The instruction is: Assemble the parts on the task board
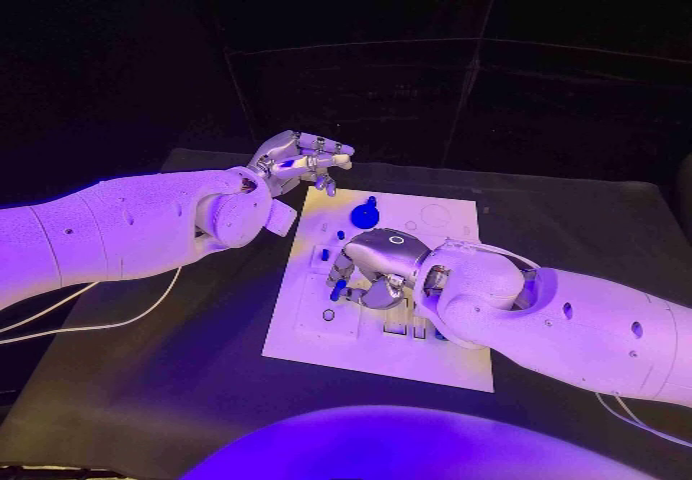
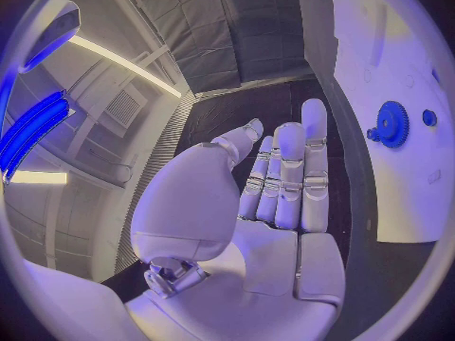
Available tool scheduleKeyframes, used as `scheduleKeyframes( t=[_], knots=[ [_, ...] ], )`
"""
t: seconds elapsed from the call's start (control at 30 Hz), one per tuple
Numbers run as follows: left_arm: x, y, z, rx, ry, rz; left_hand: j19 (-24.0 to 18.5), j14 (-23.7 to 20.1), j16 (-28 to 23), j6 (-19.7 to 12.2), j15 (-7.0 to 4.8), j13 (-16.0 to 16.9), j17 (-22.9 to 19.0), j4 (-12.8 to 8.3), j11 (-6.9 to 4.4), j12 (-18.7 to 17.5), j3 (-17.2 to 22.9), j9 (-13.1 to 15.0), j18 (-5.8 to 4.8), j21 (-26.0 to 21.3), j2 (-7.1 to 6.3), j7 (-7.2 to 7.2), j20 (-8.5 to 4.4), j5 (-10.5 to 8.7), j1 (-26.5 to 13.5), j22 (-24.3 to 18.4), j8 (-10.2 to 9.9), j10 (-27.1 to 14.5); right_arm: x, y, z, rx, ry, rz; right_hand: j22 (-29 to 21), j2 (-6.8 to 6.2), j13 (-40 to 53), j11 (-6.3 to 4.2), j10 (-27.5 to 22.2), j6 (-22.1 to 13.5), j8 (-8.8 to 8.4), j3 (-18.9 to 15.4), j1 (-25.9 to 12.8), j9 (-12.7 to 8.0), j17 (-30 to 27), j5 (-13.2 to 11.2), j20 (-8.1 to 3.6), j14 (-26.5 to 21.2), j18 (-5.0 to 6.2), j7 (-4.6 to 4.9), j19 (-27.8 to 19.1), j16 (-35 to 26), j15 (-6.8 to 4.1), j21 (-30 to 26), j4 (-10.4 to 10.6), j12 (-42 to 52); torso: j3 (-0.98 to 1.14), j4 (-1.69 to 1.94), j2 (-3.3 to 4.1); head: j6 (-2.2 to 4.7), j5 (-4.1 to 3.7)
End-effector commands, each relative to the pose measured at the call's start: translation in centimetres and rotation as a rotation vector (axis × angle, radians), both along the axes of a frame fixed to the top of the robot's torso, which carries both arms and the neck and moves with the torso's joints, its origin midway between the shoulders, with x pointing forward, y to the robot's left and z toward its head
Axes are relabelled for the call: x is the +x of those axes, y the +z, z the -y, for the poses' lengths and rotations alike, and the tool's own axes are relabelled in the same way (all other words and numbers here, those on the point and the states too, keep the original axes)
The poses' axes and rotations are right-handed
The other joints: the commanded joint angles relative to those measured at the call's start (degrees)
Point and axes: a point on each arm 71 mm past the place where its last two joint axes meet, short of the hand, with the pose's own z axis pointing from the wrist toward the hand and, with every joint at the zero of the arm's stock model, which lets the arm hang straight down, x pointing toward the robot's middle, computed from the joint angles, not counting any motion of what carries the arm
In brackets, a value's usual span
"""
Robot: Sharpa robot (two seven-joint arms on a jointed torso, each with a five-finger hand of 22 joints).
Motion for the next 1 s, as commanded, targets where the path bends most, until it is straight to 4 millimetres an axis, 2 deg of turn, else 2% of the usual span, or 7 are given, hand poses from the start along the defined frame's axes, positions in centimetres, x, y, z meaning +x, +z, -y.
scheduleKeyframes(
  t=[0.03, 0.27, 0.6, 0.73, 1.0],
  knots=[
    [0.0, 0.1, 0.2, -0.012, -0.013, 0.000, 0.2, -0.1, 0.2, -0.3, 0.26, 0.1, -0.1, 0.3, 0.11, 0.3, -0.1, -0.1, 0.77, -0.2, 0.21, 0.05, 0.02, 0.05, -0.5, -0.1, 0.2, -0.4, 0.0, -0.4, -0.4, -0.054, 0.028, 0.008, 0.0, 0.12, 0.0, -0.81, 1.0, -0.2, -0.26, 0.0, -0.4, 0.1, 0.0, 0.3, 0.24, 0.0, -0.69, 0.20, -0.3, 0.0, 0.35, -0.1, -0.1, -0.3, 0.03, 0.09, 0.00, -0.04, 0.04],
    [0.1, 0.1, 0.3, -0.011, -0.016, -0.002, 0.2, -0.3, 0.1, -0.4, 0.29, 0.1, -0.3, 0.4, 0.13, 0.4, -0.2, -0.1, 0.77, -0.2, 0.24, 0.07, 0.04, 0.05, -0.7, -0.1, 0.3, -0.5, -0.2, -0.5, -1.0, -0.061, 0.040, 0.010, 0.0, 0.15, 0.0, -0.81, 1.0, -0.2, -0.26, 0.0, -0.5, 0.1, 0.1, 0.2, 0.25, 0.1, -0.69, 0.20, -0.3, 0.1, 0.36, -0.1, -0.1, -0.3, 0.11, -0.02, 0.05, 0.01, 0.07],
    [0.1, 0.1, 0.4, -0.011, -0.017, -0.003, 0.2, -0.3, 0.1, -0.4, 0.29, 0.1, -0.3, 0.4, 0.13, 0.4, -0.2, -0.1, 0.77, -0.2, 0.24, 0.07, 0.04, 0.05, -0.7, -0.1, 0.3, -0.5, -0.7, -0.9, -1.7, -0.069, 0.065, 0.000, 0.0, 0.18, 0.1, -0.82, 1.1, -0.2, -0.25, 0.0, -0.5, 0.1, 0.2, 0.2, 0.25, 0.1, -0.70, 0.19, -0.3, 0.1, 0.36, -0.1, -0.1, -0.3, 0.03, 0.02, 0.04, -0.14, 0.02],
    [0.1, 0.1, 0.3, -0.011, -0.017, -0.003, 0.2, -0.3, 0.1, -0.4, 0.29, 0.1, -0.3, 0.4, 0.13, 0.4, -0.2, -0.1, 0.77, -0.2, 0.24, 0.07, 0.04, 0.05, -0.7, -0.1, 0.3, -0.5, -0.7, -1.2, -1.7, -0.082, 0.068, -0.008, 0.1, 0.20, 0.1, -0.82, 1.1, -0.2, -0.24, 0.0, -0.5, 0.1, 0.2, 0.3, 0.25, 0.1, -0.71, 0.18, -0.3, 0.1, 0.36, -0.1, -0.1, -0.4, 0.01, 0.05, 0.00, 0.00, -0.11],
    [0.1, 0.1, 0.3, -0.010, -0.016, -0.004, 0.2, -0.3, 0.1, -0.4, 0.29, 0.1, -0.3, 0.4, 0.13, 0.4, -0.2, -0.1, 0.77, -0.2, 0.24, 0.07, 0.04, 0.05, -0.7, -0.1, 0.3, -0.5, -0.9, -1.5, -1.9, -0.095, 0.075, -0.019, 0.1, 0.23, 0.1, -0.83, 1.1, -0.2, -0.24, 0.0, -0.5, 0.1, 0.2, 0.3, 0.25, 0.1, -0.71, 0.18, -0.3, 0.1, 0.36, 0.0, -0.1, -0.4, 0.01, 0.02, 0.02, -0.22, 0.11]
  ],
)
